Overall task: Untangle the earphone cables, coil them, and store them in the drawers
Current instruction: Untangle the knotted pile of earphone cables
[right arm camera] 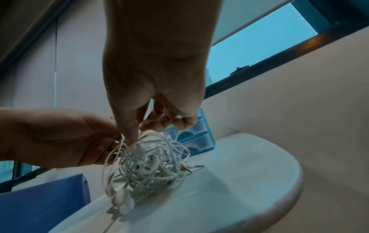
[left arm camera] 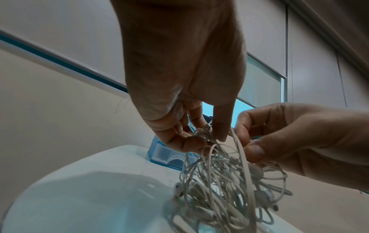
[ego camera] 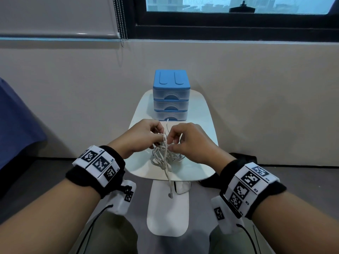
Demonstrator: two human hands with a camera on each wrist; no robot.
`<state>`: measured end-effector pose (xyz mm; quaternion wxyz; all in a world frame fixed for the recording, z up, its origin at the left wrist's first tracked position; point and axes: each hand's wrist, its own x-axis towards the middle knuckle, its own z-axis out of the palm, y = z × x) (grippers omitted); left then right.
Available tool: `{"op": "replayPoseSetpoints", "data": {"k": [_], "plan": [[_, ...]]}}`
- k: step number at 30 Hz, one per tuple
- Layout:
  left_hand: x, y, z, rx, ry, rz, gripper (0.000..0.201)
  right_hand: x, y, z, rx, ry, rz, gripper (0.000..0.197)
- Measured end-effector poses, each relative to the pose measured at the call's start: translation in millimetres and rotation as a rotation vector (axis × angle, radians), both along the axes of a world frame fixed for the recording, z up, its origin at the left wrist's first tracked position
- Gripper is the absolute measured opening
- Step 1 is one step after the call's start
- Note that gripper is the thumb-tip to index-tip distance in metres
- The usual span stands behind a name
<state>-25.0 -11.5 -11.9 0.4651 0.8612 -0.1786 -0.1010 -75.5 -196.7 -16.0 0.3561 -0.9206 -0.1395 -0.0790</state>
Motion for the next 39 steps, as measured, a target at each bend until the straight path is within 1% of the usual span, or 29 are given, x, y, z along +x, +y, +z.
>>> {"op": "replayPoseSetpoints", "data": {"k": [7, 13, 17, 21, 24, 26, 28, 31, 33, 35, 36, 37, 39], "plan": [[1, -2, 1, 0.003, 0.008, 0.024, 0.010, 2, -4, -6, 0.067, 0.069, -0.036, 0.018], [-3, -4, -1, -0.013, 0.022, 0.041, 0.009, 0, 0, -6, 0.085, 0.089, -0.025, 0.012], [-7, -3, -1, -0.022, 0.034, 0.047, 0.009, 0, 6, -7, 0.114, 0.135, -0.008, 0.006], [-9, 1, -1, -0.038, 0.035, 0.046, 0.009, -2, 7, -4, 0.148, 0.185, 0.012, 0.009], [-9, 4, -2, -0.047, 0.025, 0.050, 0.009, -5, 5, 0, 0.241, 0.202, 0.015, 0.012], [-9, 5, -3, -0.045, 0.022, 0.054, 0.011, -7, 3, 1, 0.290, 0.213, -0.004, 0.012], [-10, 5, -2, -0.048, 0.025, 0.051, 0.009, -8, 1, 2, 0.303, 0.234, -0.027, 0.011], [-11, 6, 0, -0.022, 0.029, 0.058, 0.008, -5, -1, 2, 0.311, 0.250, -0.069, 0.016], [-11, 6, 4, 0.049, -0.016, 0.095, 0.013, -4, -2, 3, 0.299, 0.253, -0.094, 0.022], [-12, 2, 10, 0.096, -0.097, 0.142, 0.033, -4, -2, 4, 0.237, 0.231, -0.104, 0.031], [-15, -1, 14, 0.077, -0.138, 0.148, 0.043, -4, -3, 4, 0.202, 0.206, -0.108, 0.036], [-18, -4, 18, 0.034, -0.174, 0.138, 0.049, -3, -3, 6, 0.181, 0.181, -0.109, 0.039], [-24, -8, 23, -0.011, -0.214, 0.053, 0.049, -2, -3, 7, 0.234, 0.155, -0.101, 0.040]]}}
